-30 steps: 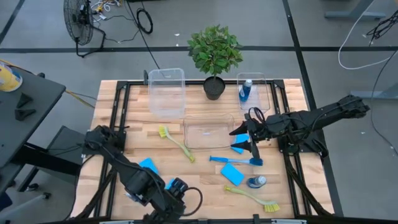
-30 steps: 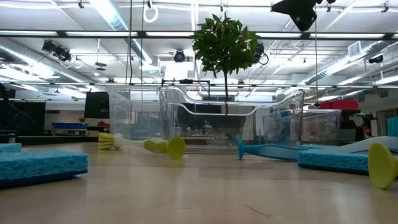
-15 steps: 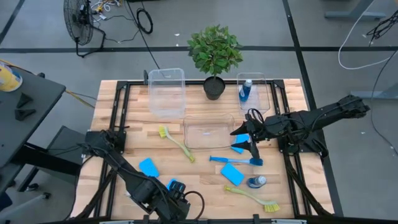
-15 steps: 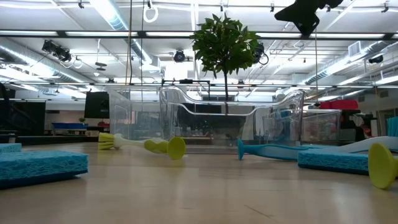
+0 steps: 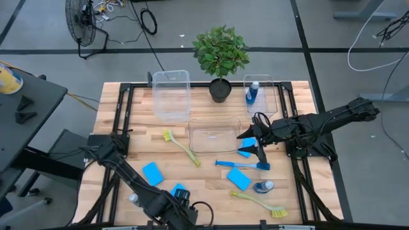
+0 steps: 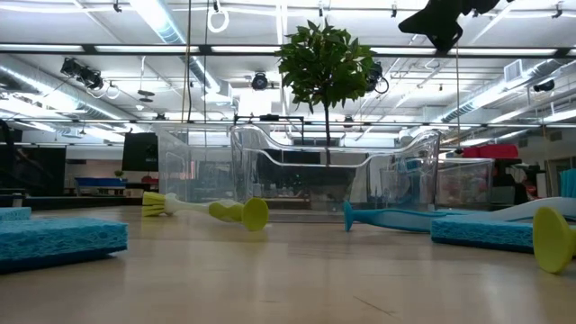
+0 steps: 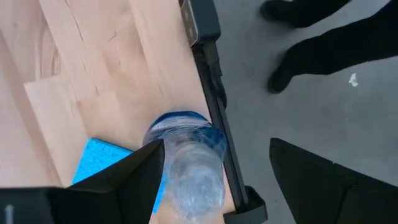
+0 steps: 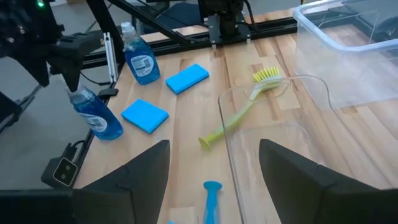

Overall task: Pick & Place Kitchen Sink Supplies
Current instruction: Put the dish soap into the top transparent bin

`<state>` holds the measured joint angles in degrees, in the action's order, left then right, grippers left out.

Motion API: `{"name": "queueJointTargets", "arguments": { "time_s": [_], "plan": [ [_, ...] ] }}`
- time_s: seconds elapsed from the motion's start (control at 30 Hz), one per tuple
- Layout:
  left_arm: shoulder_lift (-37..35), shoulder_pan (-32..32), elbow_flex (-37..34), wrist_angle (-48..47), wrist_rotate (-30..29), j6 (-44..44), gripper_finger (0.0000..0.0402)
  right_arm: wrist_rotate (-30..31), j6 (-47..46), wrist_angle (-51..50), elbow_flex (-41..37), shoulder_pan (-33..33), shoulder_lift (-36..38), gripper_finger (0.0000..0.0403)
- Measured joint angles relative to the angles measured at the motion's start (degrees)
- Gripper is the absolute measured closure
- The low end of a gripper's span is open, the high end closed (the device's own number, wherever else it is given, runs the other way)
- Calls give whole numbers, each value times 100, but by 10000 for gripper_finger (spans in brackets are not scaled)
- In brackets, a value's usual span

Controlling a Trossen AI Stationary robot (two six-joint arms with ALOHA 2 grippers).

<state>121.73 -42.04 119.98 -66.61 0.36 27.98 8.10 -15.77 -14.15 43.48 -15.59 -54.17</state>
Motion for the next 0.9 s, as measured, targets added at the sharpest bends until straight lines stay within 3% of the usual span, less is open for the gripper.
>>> {"name": "queueJointTargets", "arguments": {
  "time_s": [0.53, 0.9],
  "plan": [
    [33, 17, 0, -523, -202, 143, 114, 0, -22, -9, 0, 0, 0, 154],
    [33, 46, 0, -509, 15, 140, 190, 2, -19, -9, 0, 0, 0, 154]
  ]
}}
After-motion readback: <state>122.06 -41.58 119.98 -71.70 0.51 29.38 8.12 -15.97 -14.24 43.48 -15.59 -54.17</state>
